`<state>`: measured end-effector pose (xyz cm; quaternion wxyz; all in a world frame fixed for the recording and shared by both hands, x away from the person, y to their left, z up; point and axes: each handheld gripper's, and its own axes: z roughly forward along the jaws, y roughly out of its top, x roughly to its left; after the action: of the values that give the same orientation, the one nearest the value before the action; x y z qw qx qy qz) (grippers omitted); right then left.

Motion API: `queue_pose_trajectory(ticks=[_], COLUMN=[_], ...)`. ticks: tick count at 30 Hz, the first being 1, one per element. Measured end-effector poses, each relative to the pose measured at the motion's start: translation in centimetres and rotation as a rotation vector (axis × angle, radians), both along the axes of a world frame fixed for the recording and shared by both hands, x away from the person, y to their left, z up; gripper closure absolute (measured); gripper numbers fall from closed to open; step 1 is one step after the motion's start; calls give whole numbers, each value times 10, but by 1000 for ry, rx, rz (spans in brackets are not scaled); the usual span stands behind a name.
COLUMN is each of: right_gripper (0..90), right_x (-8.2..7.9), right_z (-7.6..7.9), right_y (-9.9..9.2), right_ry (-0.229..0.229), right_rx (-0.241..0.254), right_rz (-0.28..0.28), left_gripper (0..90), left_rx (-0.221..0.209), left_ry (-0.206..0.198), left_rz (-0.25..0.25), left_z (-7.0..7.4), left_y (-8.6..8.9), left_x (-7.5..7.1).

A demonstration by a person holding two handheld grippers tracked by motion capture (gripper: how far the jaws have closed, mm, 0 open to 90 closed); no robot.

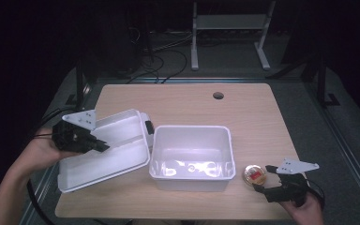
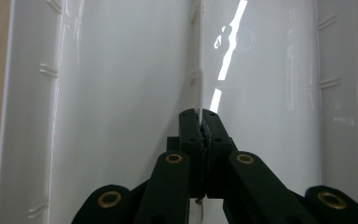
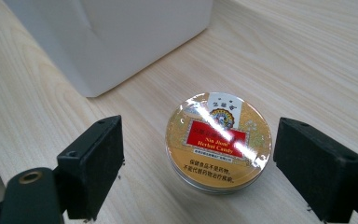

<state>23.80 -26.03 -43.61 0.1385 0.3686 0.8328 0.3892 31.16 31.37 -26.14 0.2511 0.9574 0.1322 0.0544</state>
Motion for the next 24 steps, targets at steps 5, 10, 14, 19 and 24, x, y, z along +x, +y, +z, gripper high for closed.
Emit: queue_pose_trajectory(ticks=[5,10,14,19,24], right_gripper=[157,157,156,152,152], right_x=[1,1,1,1,1], right_z=[-1,-2,-2,-3,-3], right_y=[0,1,1,0,1], right_ry=[4,6,8,10,13], right_rx=[-5,-8,-10,-13,-17], right_rz=[-1,-6,-7,-10,-13], left_gripper=[892,892,892,892,892], left_rx=[8,2,28,38,57], left_ry=[21,54,67,93,135], left_rz=[32,37,40,45,18], left_z=[-22,-47,-71,-95,-123], left_y=[19,23,21,19,9], left_x=[-7,-12,-13,-12,-14])
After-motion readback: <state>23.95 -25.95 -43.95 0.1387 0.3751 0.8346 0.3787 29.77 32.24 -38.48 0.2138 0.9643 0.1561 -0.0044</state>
